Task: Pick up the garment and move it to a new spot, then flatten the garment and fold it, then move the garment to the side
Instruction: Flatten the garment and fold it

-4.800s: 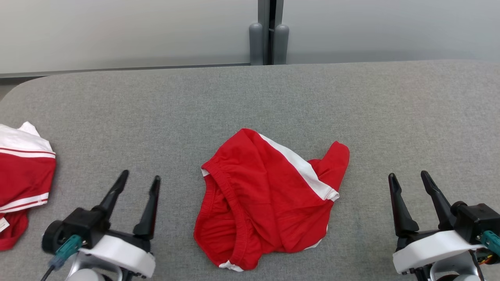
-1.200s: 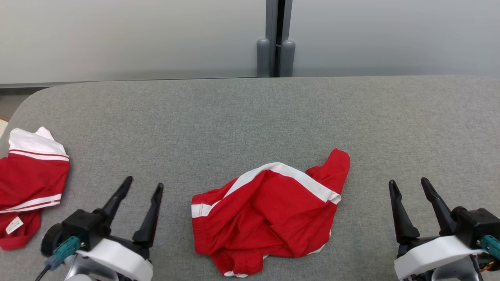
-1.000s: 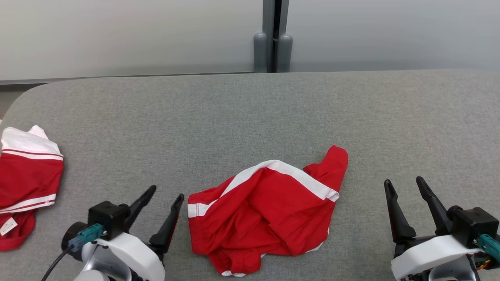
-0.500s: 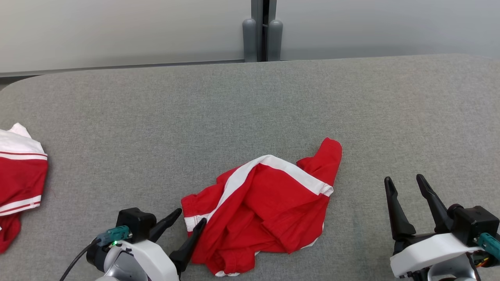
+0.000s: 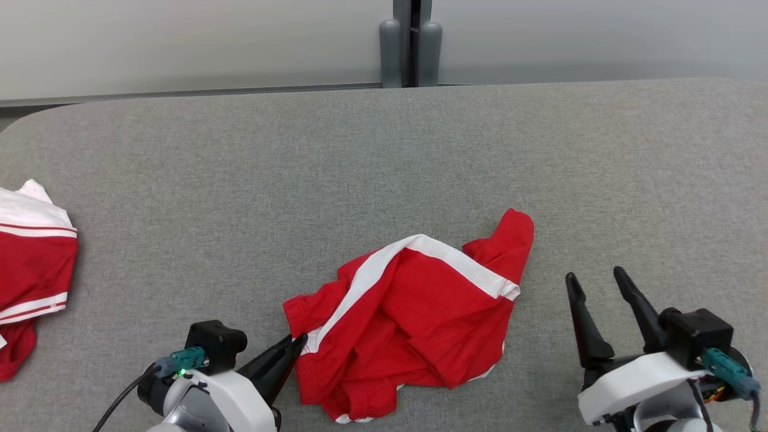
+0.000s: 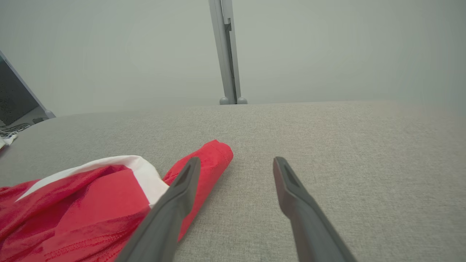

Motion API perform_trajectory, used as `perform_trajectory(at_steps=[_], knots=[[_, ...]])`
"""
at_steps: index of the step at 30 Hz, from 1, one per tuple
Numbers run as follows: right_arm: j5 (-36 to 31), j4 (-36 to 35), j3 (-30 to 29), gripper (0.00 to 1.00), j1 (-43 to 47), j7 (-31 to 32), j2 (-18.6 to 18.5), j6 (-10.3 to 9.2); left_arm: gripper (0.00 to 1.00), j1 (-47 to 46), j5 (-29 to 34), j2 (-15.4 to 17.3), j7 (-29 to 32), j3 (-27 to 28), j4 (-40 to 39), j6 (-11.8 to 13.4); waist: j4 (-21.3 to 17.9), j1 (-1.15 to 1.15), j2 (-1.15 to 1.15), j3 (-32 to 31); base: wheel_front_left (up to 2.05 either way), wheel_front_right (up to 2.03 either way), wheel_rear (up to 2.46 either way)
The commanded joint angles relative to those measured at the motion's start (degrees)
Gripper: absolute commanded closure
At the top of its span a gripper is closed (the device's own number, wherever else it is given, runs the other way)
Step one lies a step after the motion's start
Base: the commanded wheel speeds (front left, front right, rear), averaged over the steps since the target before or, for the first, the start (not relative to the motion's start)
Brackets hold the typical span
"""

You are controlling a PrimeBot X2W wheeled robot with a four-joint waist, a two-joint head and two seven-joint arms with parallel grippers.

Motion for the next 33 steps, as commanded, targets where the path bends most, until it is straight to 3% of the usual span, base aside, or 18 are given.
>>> perform_trajectory(at_steps=[1,9,16,18,19,33], knots=[[-0.6,0.6,0.8,0.0,-1.1,0.4,-0.1,-0.01,1.0,-1.2,0.4,0.4,-0.3,0.0,-0.1,-0.4,0.5,0.0,0.0,0.4,0.0,0.0,0.0],[-0.3,7.0,7.6,0.0,-4.5,1.8,-0.2,-0.01,1.0,-3.3,0.3,0.2,-1.5,-1.0,0.3,-0.9,3.3,0.0,0.0,2.8,0.0,0.0,0.0],[0.4,11.8,9.0,0.02,-7.0,2.3,-0.2,-0.01,1.0,-4.7,0.0,0.3,-3.0,-1.8,1.0,-1.0,4.7,0.0,0.0,4.5,0.0,0.0,0.0],[0.8,12.5,9.1,0.78,-7.4,2.5,-0.2,-0.01,1.0,-4.9,-0.1,0.4,-3.4,-2.1,1.3,-1.2,4.8,0.0,0.0,4.8,0.0,0.0,0.0],[0.9,12.8,9.3,1.0,-7.4,2.9,-0.2,-0.01,1.0,-5.1,-0.2,0.5,-3.8,-2.2,1.5,-1.2,4.9,0.0,0.0,4.9,0.0,0.0,0.0],[-3.8,4.4,5.5,1.0,-5.1,2.2,-0.2,-0.01,1.0,-6.5,0.3,2.1,-7.8,-0.7,0.6,-0.2,3.9,0.0,0.0,4.7,0.0,0.0,0.0]])
